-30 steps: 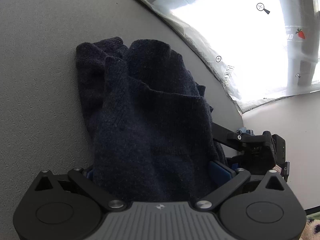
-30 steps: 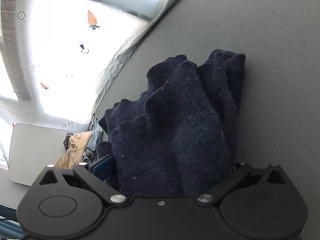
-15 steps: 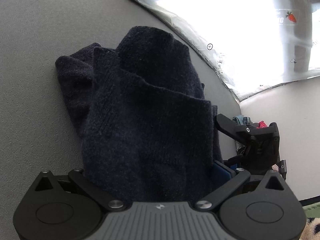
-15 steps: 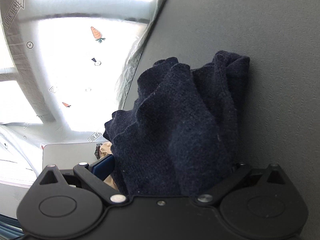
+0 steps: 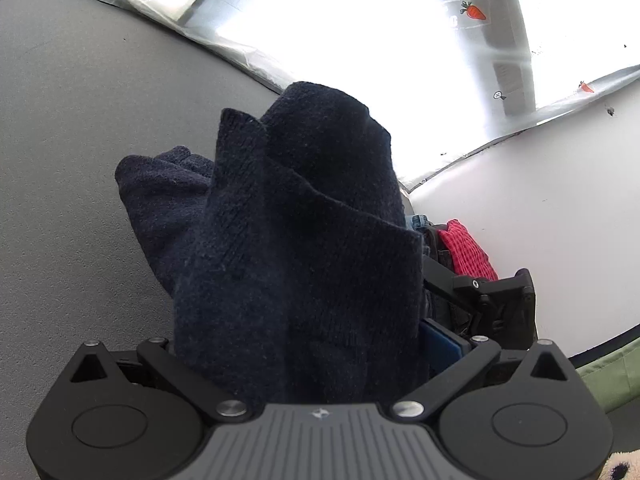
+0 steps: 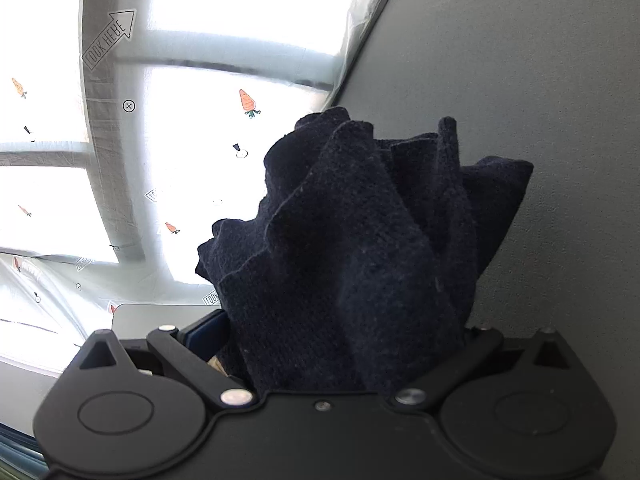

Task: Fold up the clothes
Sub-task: 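Grasp the folded sweater bundle with both tools and lift it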

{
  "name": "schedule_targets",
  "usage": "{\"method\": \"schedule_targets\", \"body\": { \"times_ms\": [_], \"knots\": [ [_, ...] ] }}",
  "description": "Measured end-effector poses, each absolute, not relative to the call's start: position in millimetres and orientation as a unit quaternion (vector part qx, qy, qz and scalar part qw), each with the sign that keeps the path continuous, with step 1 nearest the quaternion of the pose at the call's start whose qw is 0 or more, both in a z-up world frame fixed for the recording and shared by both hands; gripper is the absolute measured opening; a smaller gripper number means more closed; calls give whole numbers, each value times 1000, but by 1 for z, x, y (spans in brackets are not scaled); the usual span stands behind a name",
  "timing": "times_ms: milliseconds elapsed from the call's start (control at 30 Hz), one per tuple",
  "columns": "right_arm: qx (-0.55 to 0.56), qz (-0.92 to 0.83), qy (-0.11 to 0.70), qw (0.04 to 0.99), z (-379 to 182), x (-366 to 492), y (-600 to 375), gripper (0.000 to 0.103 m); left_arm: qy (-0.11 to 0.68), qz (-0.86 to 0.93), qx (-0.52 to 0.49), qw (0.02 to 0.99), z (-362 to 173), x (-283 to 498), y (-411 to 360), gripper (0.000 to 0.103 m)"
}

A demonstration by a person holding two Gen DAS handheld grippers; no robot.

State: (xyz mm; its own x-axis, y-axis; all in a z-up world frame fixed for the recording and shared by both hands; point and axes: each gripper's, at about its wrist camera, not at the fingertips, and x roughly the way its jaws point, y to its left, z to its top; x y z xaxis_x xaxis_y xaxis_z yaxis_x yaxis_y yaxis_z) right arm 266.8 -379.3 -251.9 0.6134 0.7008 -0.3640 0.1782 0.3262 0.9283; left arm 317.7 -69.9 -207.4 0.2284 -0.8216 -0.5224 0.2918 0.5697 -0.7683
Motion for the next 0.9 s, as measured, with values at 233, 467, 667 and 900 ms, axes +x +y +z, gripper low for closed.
{"method": "schedule_targets", "body": {
  "times_ms": [233, 467, 667, 900],
  "knots": [
    [554, 147, 350, 741, -213, 220, -415, 102, 470, -436, -239, 729, -175, 305, -113, 101],
    [566, 164, 292, 754, -187, 196, -504, 102, 408, -463, -240, 749, -142, 286, -199, 100],
    [553, 194, 270, 764, -163, 193, -620, 102, 367, -480, -227, 764, -122, 276, -323, 100],
    [542, 182, 243, 784, -126, 183, -753, 102, 321, -500, -210, 777, -100, 266, -469, 97]
  ]
}}
